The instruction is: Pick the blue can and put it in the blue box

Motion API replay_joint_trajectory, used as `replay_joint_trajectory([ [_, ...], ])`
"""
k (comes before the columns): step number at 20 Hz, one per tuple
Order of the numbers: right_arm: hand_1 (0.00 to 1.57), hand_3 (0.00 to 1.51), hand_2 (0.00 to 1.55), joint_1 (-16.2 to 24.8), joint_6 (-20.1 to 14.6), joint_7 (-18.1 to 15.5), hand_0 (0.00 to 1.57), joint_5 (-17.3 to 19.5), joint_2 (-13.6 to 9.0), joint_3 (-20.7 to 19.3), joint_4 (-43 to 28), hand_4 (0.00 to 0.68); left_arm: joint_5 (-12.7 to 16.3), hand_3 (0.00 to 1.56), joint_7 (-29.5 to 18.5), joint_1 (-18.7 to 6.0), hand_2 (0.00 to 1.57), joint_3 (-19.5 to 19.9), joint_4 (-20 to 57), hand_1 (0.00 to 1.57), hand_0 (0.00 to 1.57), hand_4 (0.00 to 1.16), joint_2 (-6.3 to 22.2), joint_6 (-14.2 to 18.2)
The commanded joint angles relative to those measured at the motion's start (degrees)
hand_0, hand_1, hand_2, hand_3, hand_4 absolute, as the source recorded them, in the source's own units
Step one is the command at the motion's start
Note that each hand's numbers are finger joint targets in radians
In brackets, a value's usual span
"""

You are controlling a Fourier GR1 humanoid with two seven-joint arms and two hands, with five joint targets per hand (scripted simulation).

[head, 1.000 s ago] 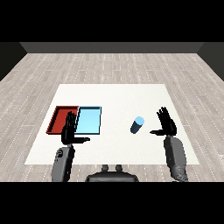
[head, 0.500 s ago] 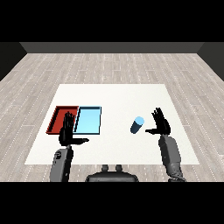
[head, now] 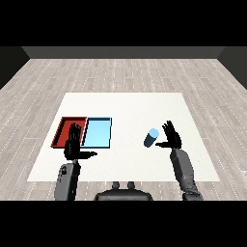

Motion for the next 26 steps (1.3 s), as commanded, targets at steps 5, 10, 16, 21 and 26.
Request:
replay_joint_trajectory([
  [5, 0.0, 0.0, 0.0, -2.37, 0.22, -1.17, 0.0, 0.68, 0.54, 1.04, 4.8, 0.0, 0.98, 0.0, -3.98, -2.38, 0.0, 2.85, 6.56, 0.0, 0.0, 0.0, 1.84, -2.23],
  [10, 0.0, 0.0, 0.0, -4.76, -1.5, -1.86, 0.0, -0.2, 2.11, 0.61, 6.28, 0.0, -0.54, 0.0, -1.57, -2.5, 0.0, 1.51, 3.07, 0.0, 0.0, 0.0, 0.73, 0.75],
  [16, 0.0, 0.0, 0.0, 0.91, -0.54, -1.76, 0.0, 0.9, 3.01, 3.54, 1.66, 0.0, -0.54, 0.0, -3.8, -0.88, 0.0, 0.49, 5.21, 0.0, 0.0, 0.0, 0.3, -1.25],
  [21, 0.0, 0.0, 0.0, -0.28, 0.49, -1.85, 0.0, -0.48, 2.29, 2.47, 2.95, 0.0, -1.17, 0.0, -0.09, 2.67, 0.0, -0.25, -3.57, 0.0, 0.0, 0.0, 0.65, 0.26],
  [26, 0.0, 0.0, 0.0, -10.09, -2.35, -5.33, 0.0, 2.97, 4.4, 3.25, 15.14, 0.0, -0.75, 0.0, -1.48, 2.07, 0.0, 0.2, -0.73, 0.0, 0.0, 0.0, -0.23, 0.31],
])
